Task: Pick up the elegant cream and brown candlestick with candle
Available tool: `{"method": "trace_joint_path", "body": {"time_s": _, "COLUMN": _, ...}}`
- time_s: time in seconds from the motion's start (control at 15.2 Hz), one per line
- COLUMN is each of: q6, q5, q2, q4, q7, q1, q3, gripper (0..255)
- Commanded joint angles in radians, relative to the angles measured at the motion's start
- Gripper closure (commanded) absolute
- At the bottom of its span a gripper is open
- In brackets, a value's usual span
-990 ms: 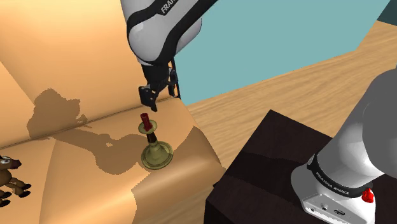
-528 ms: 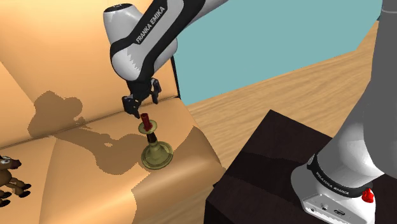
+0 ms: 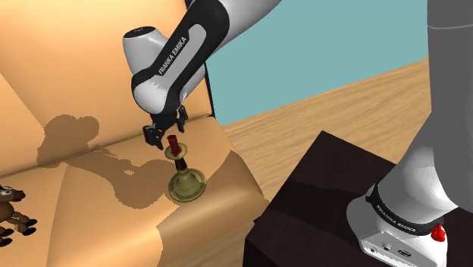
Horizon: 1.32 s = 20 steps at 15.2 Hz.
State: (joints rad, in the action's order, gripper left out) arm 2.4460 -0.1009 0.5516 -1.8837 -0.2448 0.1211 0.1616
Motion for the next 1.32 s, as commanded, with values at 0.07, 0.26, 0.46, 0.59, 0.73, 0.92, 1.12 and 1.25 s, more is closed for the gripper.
{"method": "trace_joint_path", "body": {"time_s": 0.07, "q6": 0.024, "q5": -0.005, "q2": 0.027, "q4": 0.003, "q7": -0.001, "q1": 0.001, "q3": -0.004, "gripper": 0}}
{"method": "trace_joint_path", "body": {"time_s": 0.26, "q6": 0.025, "q5": -0.005, "q2": 0.029, "q4": 0.005, "q7": -0.001, "q1": 0.002, "q3": -0.005, "gripper": 255}}
{"method": "trace_joint_path", "body": {"time_s": 0.46, "q6": 0.025, "q5": -0.005, "q2": 0.029, "q4": 0.005, "q7": -0.001, "q1": 0.002, "q3": -0.005, "gripper": 255}}
{"method": "trace_joint_path", "body": {"time_s": 0.59, "q6": 0.025, "q5": -0.005, "q2": 0.029, "q4": 0.004, "q7": -0.001, "q1": 0.001, "q3": -0.005, "gripper": 255}}
{"method": "trace_joint_path", "body": {"time_s": 0.73, "q6": 0.025, "q5": -0.005, "q2": 0.028, "q4": 0.004, "q7": -0.001, "q1": 0.002, "q3": -0.005, "gripper": 255}}
{"method": "trace_joint_path", "body": {"time_s": 0.92, "q6": 0.006, "q5": -0.001, "q2": 0.006, "q4": 0.001, "q7": 0.001, "q1": -0.001, "q3": -0.001, "gripper": 255}}
{"method": "trace_joint_path", "body": {"time_s": 1.12, "q6": -0.023, "q5": 0.005, "q2": -0.023, "q4": 0.001, "q7": 0.005, "q1": -0.004, "q3": 0.003, "gripper": 255}}
{"method": "trace_joint_path", "body": {"time_s": 1.25, "q6": -0.042, "q5": 0.009, "q2": -0.041, "q4": 0.001, "q7": 0.007, "q1": -0.006, "q3": 0.006, "gripper": 255}}
